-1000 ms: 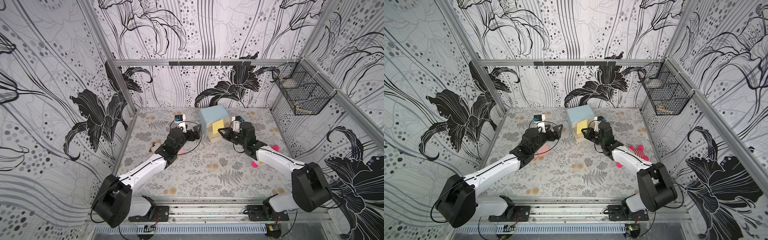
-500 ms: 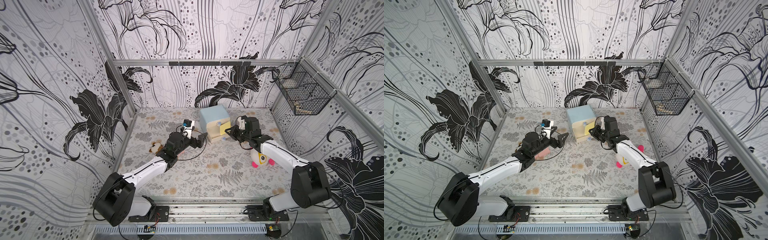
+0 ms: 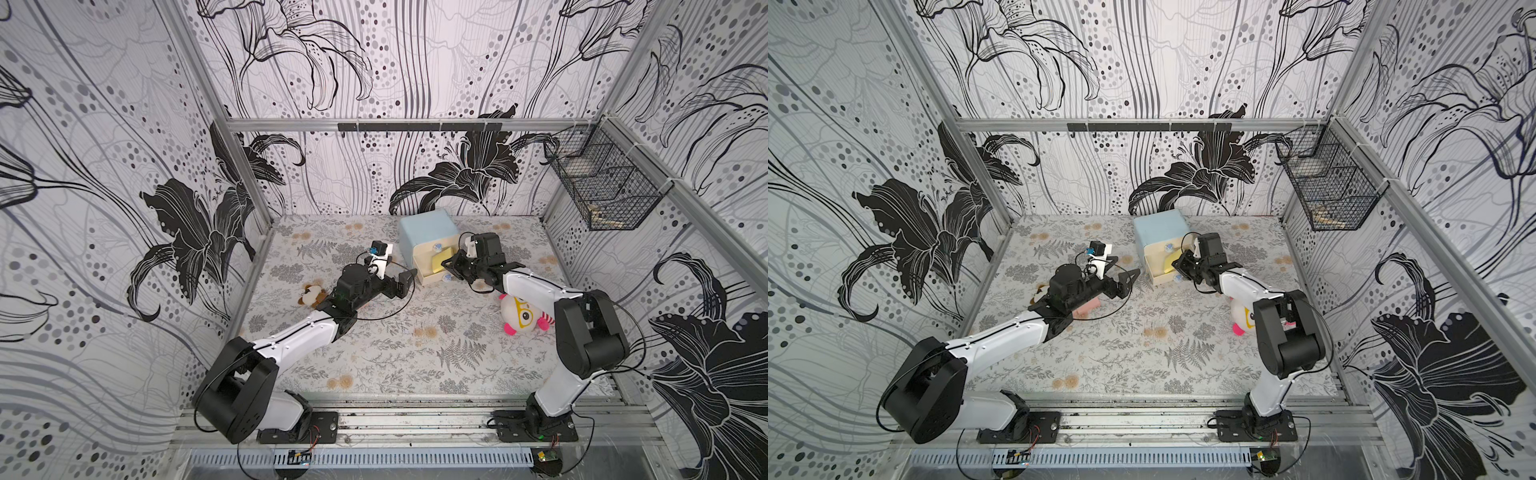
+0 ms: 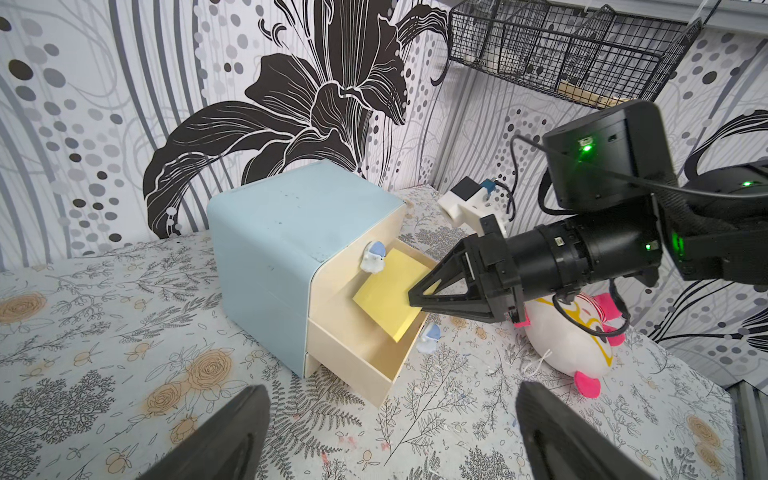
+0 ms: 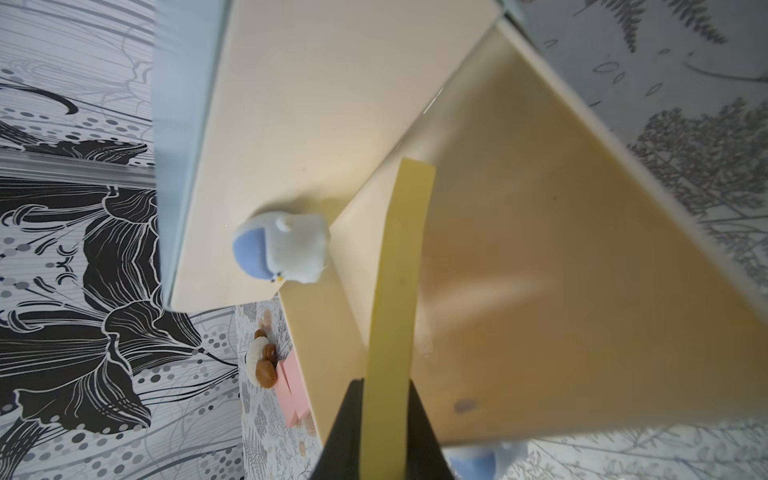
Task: Please put the sticky notes in the drawer by color
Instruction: Place the sticky notes in the drawer.
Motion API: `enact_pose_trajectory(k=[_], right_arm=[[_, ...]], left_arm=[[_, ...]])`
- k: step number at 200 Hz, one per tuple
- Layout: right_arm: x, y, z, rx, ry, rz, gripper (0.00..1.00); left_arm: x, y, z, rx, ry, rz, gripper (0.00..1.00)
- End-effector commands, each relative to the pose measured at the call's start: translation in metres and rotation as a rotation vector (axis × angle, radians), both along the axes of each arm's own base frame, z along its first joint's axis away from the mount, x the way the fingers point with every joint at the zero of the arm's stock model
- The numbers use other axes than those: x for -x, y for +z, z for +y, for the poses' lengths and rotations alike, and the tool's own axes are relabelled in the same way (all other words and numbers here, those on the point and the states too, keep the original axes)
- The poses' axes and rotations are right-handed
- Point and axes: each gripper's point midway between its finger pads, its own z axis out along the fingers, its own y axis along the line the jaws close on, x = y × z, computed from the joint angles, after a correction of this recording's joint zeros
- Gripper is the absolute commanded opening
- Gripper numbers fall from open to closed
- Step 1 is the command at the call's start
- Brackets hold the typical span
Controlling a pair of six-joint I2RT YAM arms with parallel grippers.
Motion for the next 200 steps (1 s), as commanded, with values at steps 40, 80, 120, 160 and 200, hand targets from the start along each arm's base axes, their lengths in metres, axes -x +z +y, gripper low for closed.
enact_pose_trajectory(k=[40,80,120,160,200], right_arm=[[-0.019,0.024,-0.010,0.081,-0.026,-0.113,0.51],[-0.002,0.053,-0.044,0.211,-0.124,-0.177,0.75],[0.021,0.067,-0.060,0.255,-0.150,-0.206,0.81],[0.047,0.052,-0.071,0.350,-0.084,-0.289,0.77],[0.080,0.027,-0.061,0.319,0.036,-0.401,0.79]], left_arm=[[-0.005,-0.001,-0.004,0.028,-0.009,-0.001,0.97],[-0.011,-0.004,-0.005,0.045,0.009,0.015,0.97],[-0.023,0.001,-0.009,0.093,0.036,0.032,0.97],[-0.067,0.003,0.007,0.247,0.282,0.180,0.97],[-0.107,-0.022,-0.005,0.292,0.401,0.375,0.98]])
